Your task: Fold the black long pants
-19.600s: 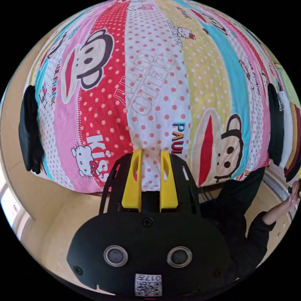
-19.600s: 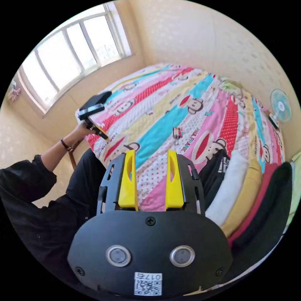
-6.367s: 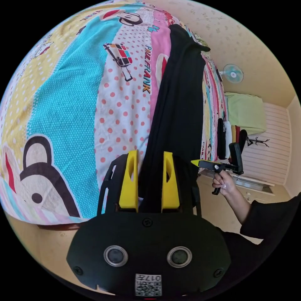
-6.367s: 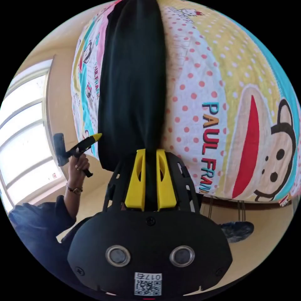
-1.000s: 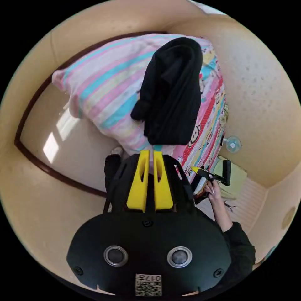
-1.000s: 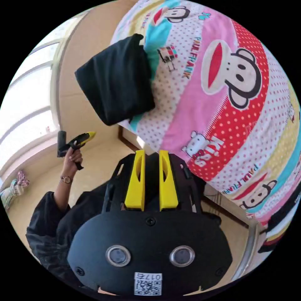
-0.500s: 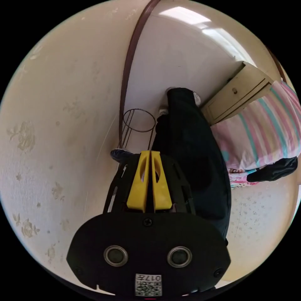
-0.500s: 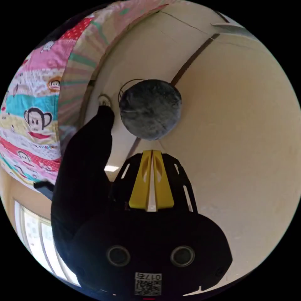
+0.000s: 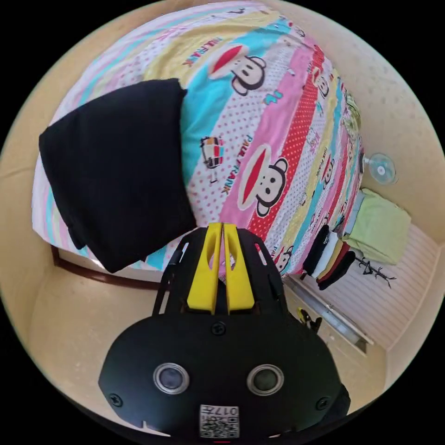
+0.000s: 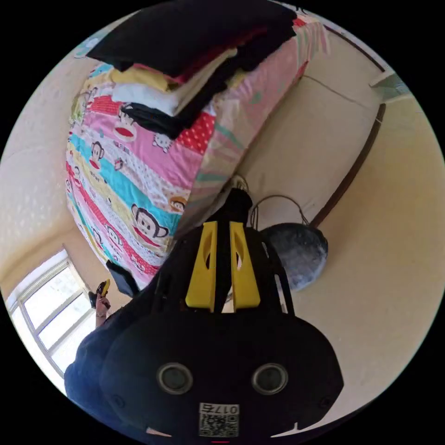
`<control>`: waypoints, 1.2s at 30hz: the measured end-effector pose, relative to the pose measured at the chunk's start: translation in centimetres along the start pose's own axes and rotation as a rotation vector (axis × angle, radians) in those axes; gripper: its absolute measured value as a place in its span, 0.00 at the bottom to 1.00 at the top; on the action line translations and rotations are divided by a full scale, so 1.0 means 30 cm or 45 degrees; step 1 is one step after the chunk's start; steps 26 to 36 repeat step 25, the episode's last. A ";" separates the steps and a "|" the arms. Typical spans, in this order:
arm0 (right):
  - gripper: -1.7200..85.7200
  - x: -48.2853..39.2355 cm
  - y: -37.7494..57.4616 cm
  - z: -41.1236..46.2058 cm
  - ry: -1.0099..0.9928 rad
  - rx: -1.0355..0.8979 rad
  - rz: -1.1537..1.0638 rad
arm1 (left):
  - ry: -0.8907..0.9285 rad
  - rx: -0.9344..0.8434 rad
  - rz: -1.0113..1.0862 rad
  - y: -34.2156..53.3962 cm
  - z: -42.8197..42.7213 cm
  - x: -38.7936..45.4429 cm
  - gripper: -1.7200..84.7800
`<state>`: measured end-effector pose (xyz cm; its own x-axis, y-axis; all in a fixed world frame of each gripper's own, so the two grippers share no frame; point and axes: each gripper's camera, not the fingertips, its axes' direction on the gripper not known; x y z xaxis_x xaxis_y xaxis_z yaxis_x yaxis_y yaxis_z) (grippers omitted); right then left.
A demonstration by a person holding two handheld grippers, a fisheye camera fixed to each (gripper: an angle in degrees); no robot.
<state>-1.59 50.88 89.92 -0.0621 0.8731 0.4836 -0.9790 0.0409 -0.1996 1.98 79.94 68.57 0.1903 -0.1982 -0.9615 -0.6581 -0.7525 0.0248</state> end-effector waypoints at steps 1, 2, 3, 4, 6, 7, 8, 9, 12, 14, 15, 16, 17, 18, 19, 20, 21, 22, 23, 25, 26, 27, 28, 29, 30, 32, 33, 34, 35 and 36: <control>0.09 -0.018 -0.051 -0.064 -0.018 0.059 -0.024 | 0.001 -0.001 0.028 0.003 0.027 0.083 0.01; 0.09 -0.055 -0.154 -0.187 -0.044 0.167 -0.067 | 0.005 -0.019 0.082 0.011 0.100 0.245 0.01; 0.10 -0.093 -0.255 -0.296 -0.054 0.253 -0.111 | -0.010 -0.065 0.122 0.019 0.199 0.402 0.01; 0.10 -0.113 -0.308 -0.344 -0.050 0.286 -0.135 | -0.024 -0.100 0.142 0.023 0.254 0.477 0.01; 0.11 -0.165 -0.501 -0.461 0.037 0.360 -0.163 | -0.070 -0.290 0.278 0.051 0.505 0.800 0.01; 0.12 -0.170 -0.545 -0.470 0.061 0.369 -0.162 | -0.074 -0.321 0.321 0.065 0.561 0.882 0.01; 0.12 -0.172 -0.629 -0.459 0.102 0.357 -0.164 | -0.068 -0.362 0.415 0.099 0.661 1.046 0.01; 0.12 -0.162 -0.717 -0.401 0.135 0.260 -0.177 | -0.037 -0.401 0.509 0.138 0.745 1.200 0.01; 0.12 -0.106 -0.791 -0.358 0.088 0.270 -0.191 | 0.050 -0.497 0.720 0.250 0.904 1.560 0.02; 0.12 -0.079 -0.778 -0.373 0.048 0.357 -0.229 | 0.081 -0.532 0.849 0.312 0.957 1.751 0.03; 0.12 -0.082 -0.761 -0.378 0.070 0.413 -0.266 | 0.109 -0.548 0.927 0.344 0.982 1.873 0.05; 0.12 -0.089 -0.756 -0.380 0.098 0.425 -0.286 | 0.126 -0.555 0.958 0.355 0.992 1.931 0.07; 0.12 -0.112 -0.759 -0.385 0.175 0.421 -0.336 | 0.165 -0.569 1.007 0.368 1.011 2.045 0.10; 0.12 -0.130 -0.774 -0.395 0.237 0.405 -0.372 | 0.208 -0.586 1.041 0.370 1.029 2.154 0.13; 0.12 -0.130 -0.784 -0.402 0.245 0.399 -0.372 | 0.227 -0.593 1.054 0.368 1.038 2.210 0.14; 0.12 -0.112 -0.809 -0.422 0.216 0.386 -0.346 | 0.262 -0.600 1.079 0.360 1.055 2.321 0.16; 0.12 -0.081 -0.834 -0.441 0.152 0.373 -0.308 | 0.285 -0.598 1.108 0.350 1.073 2.432 0.17; 0.12 -0.065 -0.844 -0.450 0.122 0.368 -0.291 | 0.288 -0.593 1.121 0.346 1.084 2.484 0.17; 0.12 -0.039 -0.858 -0.464 0.085 0.365 -0.274 | 0.277 -0.581 1.152 0.336 1.111 2.590 0.18; 0.12 -0.015 -0.870 -0.481 0.067 0.372 -0.283 | 0.224 -0.557 1.169 0.321 1.172 2.728 0.18; 0.12 -0.015 -0.870 -0.481 0.067 0.372 -0.283 | 0.224 -0.557 1.169 0.321 1.172 2.728 0.18; 0.12 -0.015 -0.870 -0.481 0.067 0.372 -0.283 | 0.224 -0.557 1.169 0.321 1.172 2.728 0.18; 0.12 -0.015 -0.870 -0.481 0.067 0.372 -0.283 | 0.224 -0.557 1.169 0.321 1.172 2.728 0.18; 0.12 -0.015 -0.870 -0.481 0.067 0.372 -0.283 | 0.224 -0.557 1.169 0.321 1.172 2.728 0.18; 0.12 -0.015 -0.870 -0.481 0.067 0.372 -0.283 | 0.224 -0.557 1.169 0.321 1.172 2.728 0.18; 0.12 -0.015 -0.870 -0.481 0.067 0.372 -0.283 | 0.224 -0.557 1.169 0.321 1.172 2.728 0.18; 0.12 -0.015 -0.870 -0.481 0.067 0.372 -0.283 | 0.224 -0.557 1.169 0.321 1.172 2.728 0.18; 0.12 -0.015 -0.870 -0.481 0.067 0.372 -0.283 | 0.224 -0.557 1.169 0.321 1.172 2.728 0.18; 0.12 -0.015 -0.870 -0.481 0.067 0.372 -0.283 | 0.224 -0.557 1.169 0.321 1.172 2.728 0.18; 0.12 -0.015 -0.870 -0.481 0.067 0.372 -0.283 | 0.224 -0.557 1.169 0.321 1.172 2.728 0.18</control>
